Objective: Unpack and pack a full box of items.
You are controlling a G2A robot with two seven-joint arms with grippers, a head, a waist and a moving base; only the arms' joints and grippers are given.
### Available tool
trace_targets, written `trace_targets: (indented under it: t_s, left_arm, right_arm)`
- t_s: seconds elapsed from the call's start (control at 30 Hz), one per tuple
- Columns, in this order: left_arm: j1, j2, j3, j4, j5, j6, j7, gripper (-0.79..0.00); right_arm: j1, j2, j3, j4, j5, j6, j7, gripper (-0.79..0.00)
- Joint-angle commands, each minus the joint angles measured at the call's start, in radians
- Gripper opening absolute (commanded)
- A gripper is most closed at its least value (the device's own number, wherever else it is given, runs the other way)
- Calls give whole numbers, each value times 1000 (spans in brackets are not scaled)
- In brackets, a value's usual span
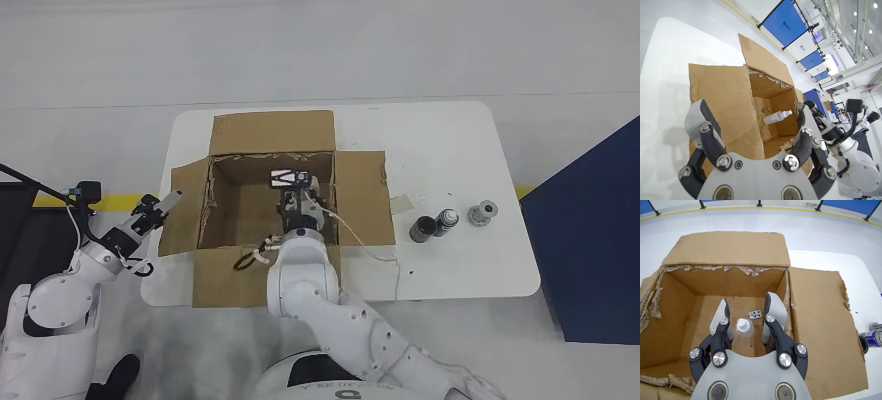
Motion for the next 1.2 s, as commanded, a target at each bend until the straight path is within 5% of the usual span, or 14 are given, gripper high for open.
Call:
trace_targets:
  t_s: [0.0, 0.23, 0.43, 0.7, 1.17]
  left_arm:
    - [0, 0, 0, 0, 0, 0, 0, 0]
    - [0, 0, 0, 0, 0, 0, 0, 0]
    - [0, 0, 0, 0, 0, 0, 0, 0]
    - [0, 0, 0, 0, 0, 0, 0, 0]
    - [0, 0, 0, 0, 0, 0, 0, 0]
  right_arm:
    - [-23, 1, 18, -36, -13, 1, -16, -329]
    - [-170, 45, 199, -382, 48, -59, -81, -172]
    - [-283, 65, 523, -583, 191, -73, 2, 0]
    - [-233, 77, 924, -434, 286, -41, 229, 0]
    - [-18, 86, 1122, -64, 263, -100, 315, 0]
